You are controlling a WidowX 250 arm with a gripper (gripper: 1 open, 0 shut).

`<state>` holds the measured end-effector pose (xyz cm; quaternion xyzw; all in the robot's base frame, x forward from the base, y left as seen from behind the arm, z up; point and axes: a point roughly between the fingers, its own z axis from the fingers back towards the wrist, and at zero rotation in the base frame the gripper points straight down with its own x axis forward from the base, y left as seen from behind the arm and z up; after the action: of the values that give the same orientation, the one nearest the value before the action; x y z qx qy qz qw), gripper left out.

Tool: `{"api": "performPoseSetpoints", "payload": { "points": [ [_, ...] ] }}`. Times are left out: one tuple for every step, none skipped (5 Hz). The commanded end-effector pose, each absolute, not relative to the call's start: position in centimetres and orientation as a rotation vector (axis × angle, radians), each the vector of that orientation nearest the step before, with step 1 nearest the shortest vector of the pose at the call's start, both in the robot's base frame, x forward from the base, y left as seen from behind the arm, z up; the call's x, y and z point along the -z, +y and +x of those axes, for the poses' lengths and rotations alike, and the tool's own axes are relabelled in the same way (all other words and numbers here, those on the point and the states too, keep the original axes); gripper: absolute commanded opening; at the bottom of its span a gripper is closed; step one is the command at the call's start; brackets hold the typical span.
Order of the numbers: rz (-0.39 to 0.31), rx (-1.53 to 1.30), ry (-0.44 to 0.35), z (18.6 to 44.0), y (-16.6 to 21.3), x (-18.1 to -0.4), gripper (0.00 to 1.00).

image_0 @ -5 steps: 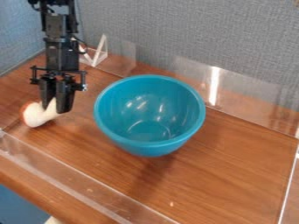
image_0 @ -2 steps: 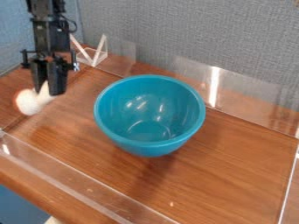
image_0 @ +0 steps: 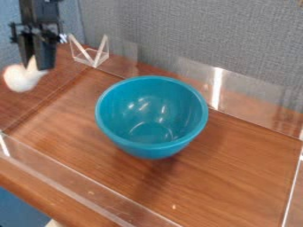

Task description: Remove the mushroom from inside the blue bowl and put it on the table

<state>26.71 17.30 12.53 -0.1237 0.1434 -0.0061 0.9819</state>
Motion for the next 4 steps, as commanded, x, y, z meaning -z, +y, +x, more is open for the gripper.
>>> {"api": "performPoseSetpoints", "payload": {
  "points": [
    [-0.199,0.083,0.239,25.7,18.8,-14.6,0.0],
    [-0.178,0.136,0.255,26.2,17.2,-14.0,0.0],
    [-0.154,0.186,0.264,26.8,15.3,-13.9,0.0],
    [-0.147,0.221,0.263,26.5,15.2,-13.3,0.0]
  ]
}}
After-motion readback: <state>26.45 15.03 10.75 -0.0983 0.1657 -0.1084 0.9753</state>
